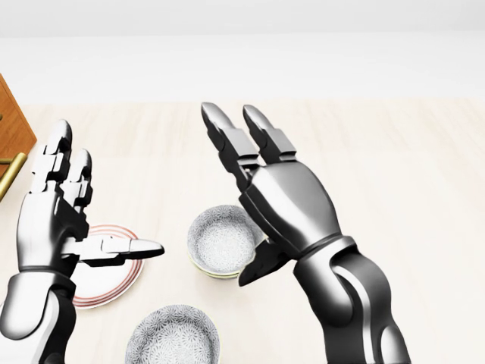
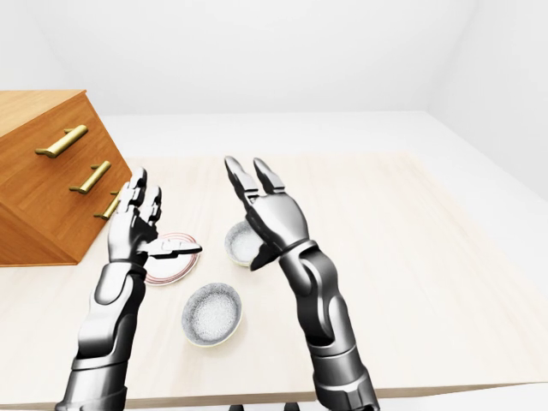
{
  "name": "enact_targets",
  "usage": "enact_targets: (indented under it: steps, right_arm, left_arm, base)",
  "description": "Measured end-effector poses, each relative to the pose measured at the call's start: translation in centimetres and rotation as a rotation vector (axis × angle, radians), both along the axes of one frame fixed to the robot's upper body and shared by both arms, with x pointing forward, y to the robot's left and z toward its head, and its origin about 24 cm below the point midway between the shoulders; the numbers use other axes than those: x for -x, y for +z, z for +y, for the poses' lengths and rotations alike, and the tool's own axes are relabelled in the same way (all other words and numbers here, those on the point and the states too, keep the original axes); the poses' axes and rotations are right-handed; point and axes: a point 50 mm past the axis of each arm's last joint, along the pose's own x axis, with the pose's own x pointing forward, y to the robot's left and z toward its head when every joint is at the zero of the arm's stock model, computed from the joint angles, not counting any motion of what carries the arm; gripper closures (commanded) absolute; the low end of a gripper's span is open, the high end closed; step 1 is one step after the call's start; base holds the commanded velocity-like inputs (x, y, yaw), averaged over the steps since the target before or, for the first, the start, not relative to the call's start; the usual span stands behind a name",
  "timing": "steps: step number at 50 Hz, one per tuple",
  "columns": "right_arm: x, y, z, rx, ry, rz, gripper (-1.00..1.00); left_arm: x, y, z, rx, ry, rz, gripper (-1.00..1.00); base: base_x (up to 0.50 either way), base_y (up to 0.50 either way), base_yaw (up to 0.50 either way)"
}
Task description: Stack the bowl at the front on the bowl in the middle.
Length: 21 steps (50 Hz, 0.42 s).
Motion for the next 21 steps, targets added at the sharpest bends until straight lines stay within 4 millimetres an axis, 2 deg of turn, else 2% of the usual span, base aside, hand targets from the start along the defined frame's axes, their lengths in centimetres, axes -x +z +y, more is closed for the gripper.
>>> enact_targets:
  steps: [5,10,17,21]
  right_arm:
    - [0.5,2.7,-0.7,-0.126,0.054,-0.031,-1.0]
    - [0.6,4.4,-2.1,-0.299,0.063,-0.046,-1.0]
    - [0.6,5.3,-4.0,-0.541,0.062,-0.063,-1.0]
    - [0.6,5.0,-5.2,-0.655,0.055,-0.067,-1.0]
  left_arm:
    - [0.1,0.4,0.0,-0.003,-0.001,-0.018,-1.0]
    - [0.2,0.8,-0.1,-0.006,-0.002,-0.036,-1.0]
    - [0.5,1.2,-0.3,-0.009,-0.005,-0.055,-1.0]
    - [0.6,1.3,-0.3,-0.011,-0.006,-0.061,-1.0]
  base:
    - [0.0,0.0,0.0]
    - [0.0,0.0,0.0]
    - [0.0,0.0,0.0]
    - [0.0,0.0,0.0]
